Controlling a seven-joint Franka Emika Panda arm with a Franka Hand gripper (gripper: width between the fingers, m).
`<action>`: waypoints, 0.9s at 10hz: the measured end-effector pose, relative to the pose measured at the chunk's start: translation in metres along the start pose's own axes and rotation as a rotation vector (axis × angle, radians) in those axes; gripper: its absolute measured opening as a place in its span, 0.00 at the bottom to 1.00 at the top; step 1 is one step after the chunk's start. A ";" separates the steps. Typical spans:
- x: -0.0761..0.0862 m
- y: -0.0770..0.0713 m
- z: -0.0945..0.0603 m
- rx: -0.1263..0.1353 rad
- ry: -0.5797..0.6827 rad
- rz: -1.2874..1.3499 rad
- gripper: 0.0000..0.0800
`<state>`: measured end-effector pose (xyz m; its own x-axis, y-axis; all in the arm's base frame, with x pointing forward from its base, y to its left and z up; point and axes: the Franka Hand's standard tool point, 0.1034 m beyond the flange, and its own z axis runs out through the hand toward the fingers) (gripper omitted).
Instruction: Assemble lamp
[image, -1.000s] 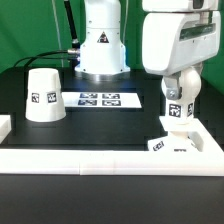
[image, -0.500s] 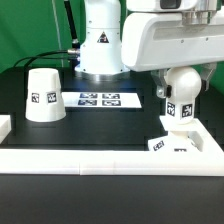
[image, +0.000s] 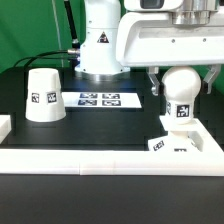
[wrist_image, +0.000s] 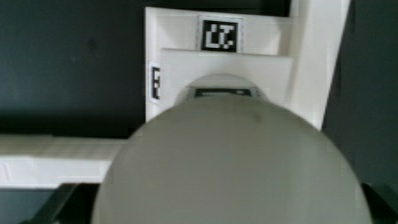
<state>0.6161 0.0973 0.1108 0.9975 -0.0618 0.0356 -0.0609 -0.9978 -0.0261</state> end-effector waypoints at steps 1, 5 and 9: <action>0.000 0.000 0.000 -0.001 -0.001 0.089 0.73; -0.001 0.002 0.000 -0.005 -0.005 0.416 0.73; -0.003 0.003 0.001 -0.001 -0.021 0.675 0.73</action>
Offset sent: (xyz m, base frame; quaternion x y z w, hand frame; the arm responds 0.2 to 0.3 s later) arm 0.0026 0.0104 -0.0015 -0.0130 -0.0127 0.2386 0.9709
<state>0.6128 0.0949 0.1096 0.7410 -0.6714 -0.0076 -0.6712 -0.7404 -0.0346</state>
